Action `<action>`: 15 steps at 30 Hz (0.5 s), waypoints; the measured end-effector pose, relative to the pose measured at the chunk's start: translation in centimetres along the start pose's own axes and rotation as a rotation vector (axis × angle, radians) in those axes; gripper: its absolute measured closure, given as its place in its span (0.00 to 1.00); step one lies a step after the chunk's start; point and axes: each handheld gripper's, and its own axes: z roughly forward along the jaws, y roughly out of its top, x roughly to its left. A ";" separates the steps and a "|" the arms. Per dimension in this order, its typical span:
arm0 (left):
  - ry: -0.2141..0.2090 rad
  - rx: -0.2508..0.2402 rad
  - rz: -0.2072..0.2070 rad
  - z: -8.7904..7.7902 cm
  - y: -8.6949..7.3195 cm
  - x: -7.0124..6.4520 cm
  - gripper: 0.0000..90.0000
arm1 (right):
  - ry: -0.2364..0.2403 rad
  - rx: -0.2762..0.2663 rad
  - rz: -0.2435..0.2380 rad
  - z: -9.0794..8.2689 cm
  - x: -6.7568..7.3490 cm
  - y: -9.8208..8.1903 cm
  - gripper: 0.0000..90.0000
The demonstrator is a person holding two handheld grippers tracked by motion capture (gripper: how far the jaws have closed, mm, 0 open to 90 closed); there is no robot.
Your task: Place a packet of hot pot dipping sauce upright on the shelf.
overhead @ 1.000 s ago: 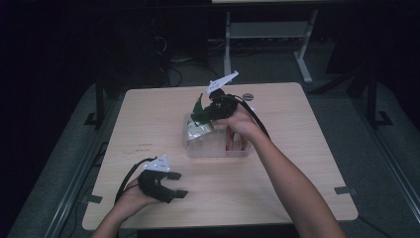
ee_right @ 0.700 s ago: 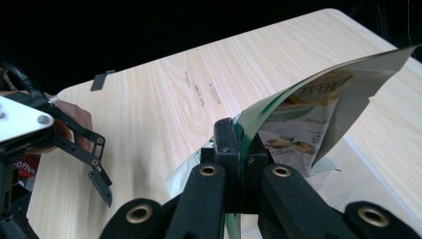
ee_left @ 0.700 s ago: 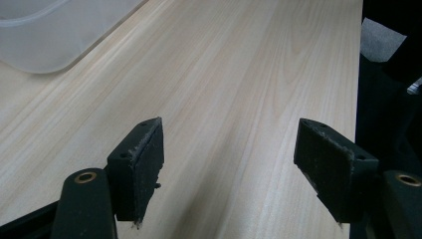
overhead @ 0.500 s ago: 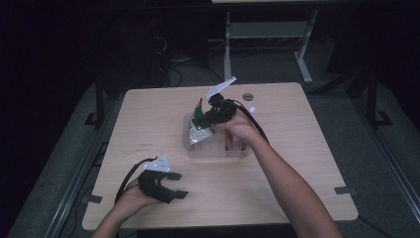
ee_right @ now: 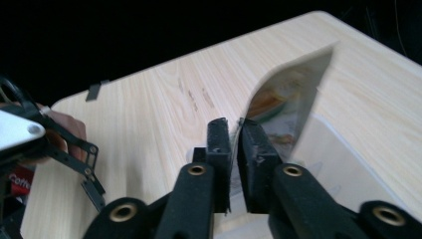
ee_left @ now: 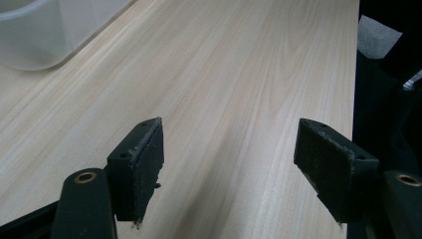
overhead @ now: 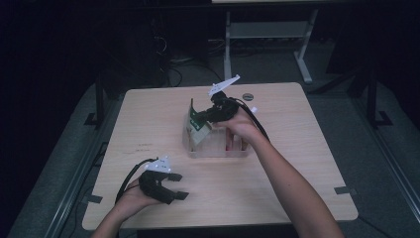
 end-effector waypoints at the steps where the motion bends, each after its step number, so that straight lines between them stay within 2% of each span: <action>1: -0.001 0.003 0.002 0.0 0.0 0.0 0.30 | -0.006 -0.004 0.002 -0.1 0.1 0.0 0.88; 2: -0.001 0.005 0.003 0.0 0.0 0.0 0.30 | -0.025 0.000 -0.002 -0.2 0.1 0.0 0.88; 5: -0.003 0.009 0.005 0.0 0.0 0.0 0.30 | -0.034 -0.002 -0.003 -0.5 0.2 -0.1 0.83; 9: -0.002 0.008 0.003 0.0 0.0 0.0 0.30 | -0.071 0.001 -0.007 -0.8 0.5 -0.1 0.68; 11: -0.003 0.008 0.003 0.0 0.0 0.0 0.30 | -0.107 0.017 -0.032 -0.9 0.9 -0.2 0.58; 15: -0.003 0.010 0.005 0.1 0.0 0.0 0.30 | -0.156 0.050 -0.043 -0.8 1.3 -0.2 0.49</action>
